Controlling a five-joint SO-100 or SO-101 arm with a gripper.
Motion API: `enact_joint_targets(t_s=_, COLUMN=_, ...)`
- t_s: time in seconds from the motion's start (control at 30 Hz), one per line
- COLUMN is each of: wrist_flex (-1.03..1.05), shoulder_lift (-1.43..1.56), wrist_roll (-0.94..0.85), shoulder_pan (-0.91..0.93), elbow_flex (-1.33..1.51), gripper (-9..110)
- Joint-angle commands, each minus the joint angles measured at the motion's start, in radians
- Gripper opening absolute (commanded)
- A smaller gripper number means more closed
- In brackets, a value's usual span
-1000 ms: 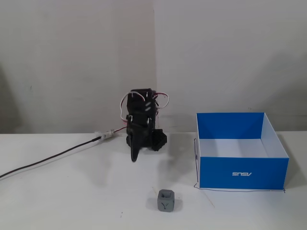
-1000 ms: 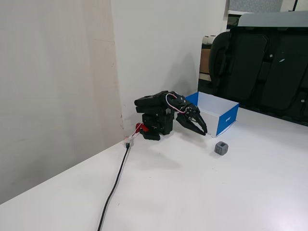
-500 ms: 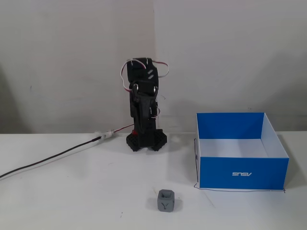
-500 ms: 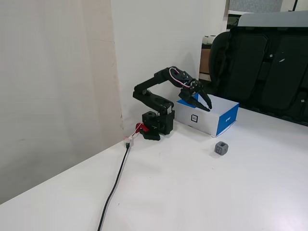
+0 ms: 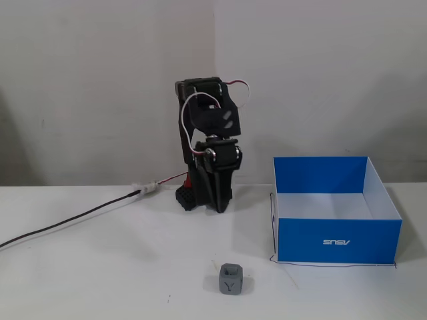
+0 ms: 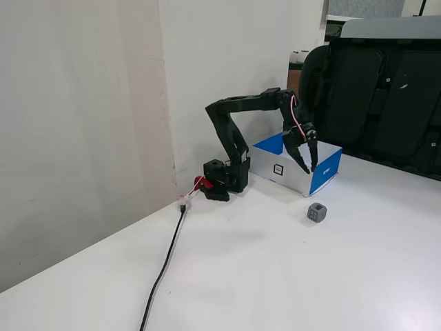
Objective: Pick the gray block and keep it in the box.
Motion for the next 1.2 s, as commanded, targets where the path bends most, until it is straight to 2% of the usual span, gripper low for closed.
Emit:
enact_joint_targets(t_s=0.0, wrist_flex=0.0, shoulder_lift=-0.031, wrist_roll=0.009, shoulder_pan=-0.054, elbow_flex=-0.075, gripper=0)
enact_joint_targets(t_s=0.23, wrist_flex=-0.04, shoulder_lift=-0.144, wrist_roll=0.017, shoulder_pan=-0.046, elbow_flex=-0.061, gripper=4)
enact_joint_targets(t_s=0.57, wrist_flex=-0.095, shoulder_lift=-0.232, wrist_roll=0.015, shoulder_pan=0.025, elbow_flex=-0.035, gripper=27)
enact_joint_targets(t_s=1.17, wrist_flex=-0.169, shoulder_lift=-0.48, wrist_roll=0.017, shoulder_pan=0.051, elbow_flex=-0.012, gripper=29)
